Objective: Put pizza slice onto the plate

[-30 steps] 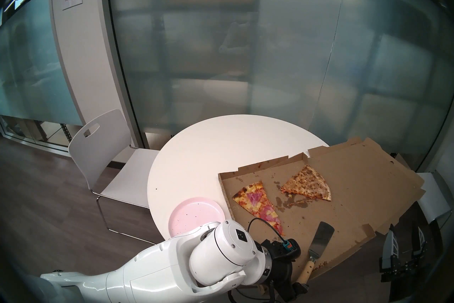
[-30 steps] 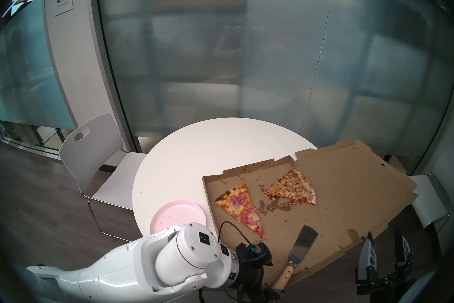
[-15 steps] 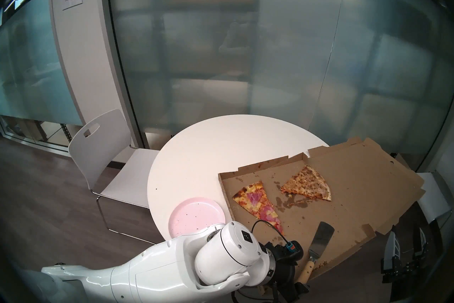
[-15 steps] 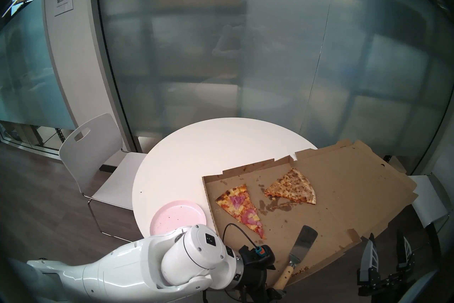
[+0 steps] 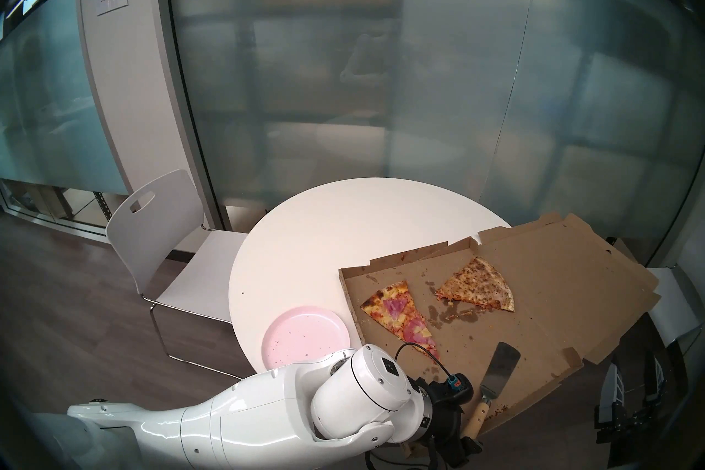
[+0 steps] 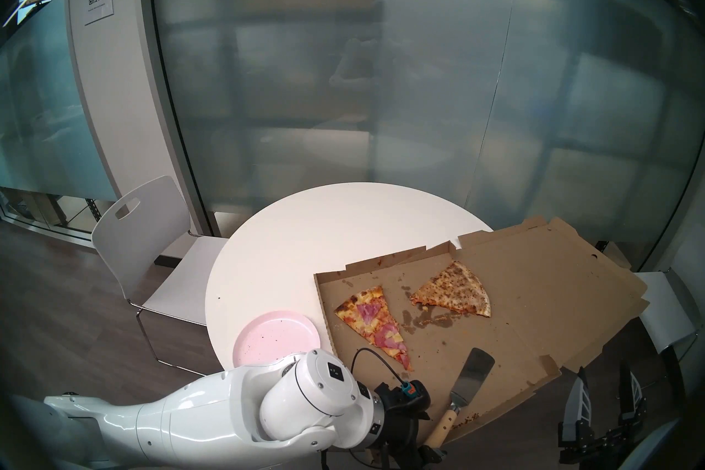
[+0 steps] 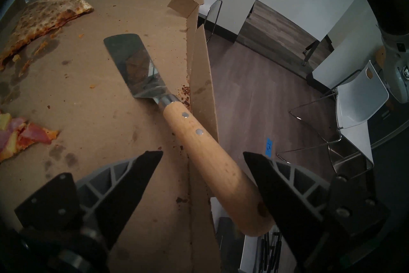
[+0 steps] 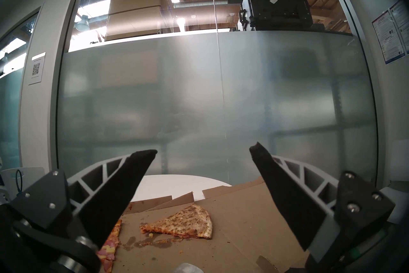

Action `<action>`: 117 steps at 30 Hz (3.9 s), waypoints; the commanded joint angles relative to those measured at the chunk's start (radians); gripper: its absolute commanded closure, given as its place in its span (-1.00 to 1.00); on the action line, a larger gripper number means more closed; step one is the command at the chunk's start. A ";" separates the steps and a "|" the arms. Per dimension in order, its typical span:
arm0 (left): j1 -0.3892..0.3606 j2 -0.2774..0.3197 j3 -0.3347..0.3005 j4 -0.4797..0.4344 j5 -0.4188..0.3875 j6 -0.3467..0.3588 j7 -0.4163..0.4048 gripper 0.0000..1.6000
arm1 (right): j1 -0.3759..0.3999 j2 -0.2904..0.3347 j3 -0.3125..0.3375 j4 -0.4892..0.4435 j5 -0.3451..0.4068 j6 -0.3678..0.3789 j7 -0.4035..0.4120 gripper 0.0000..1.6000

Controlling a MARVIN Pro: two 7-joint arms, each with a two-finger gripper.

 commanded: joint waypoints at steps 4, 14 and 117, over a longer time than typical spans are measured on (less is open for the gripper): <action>-0.052 -0.012 0.032 -0.003 -0.079 -0.015 0.054 -1.00 | -0.007 -0.008 0.005 -0.004 0.028 -0.011 0.014 -1.00; -0.087 -0.022 0.076 0.027 -0.140 -0.039 0.109 -0.81 | -0.010 -0.013 0.015 0.005 0.048 -0.015 0.031 -1.00; 0.151 0.346 -0.136 -0.295 -0.836 -0.246 0.746 1.00 | 0.069 0.017 0.001 0.023 0.051 0.024 0.066 -1.00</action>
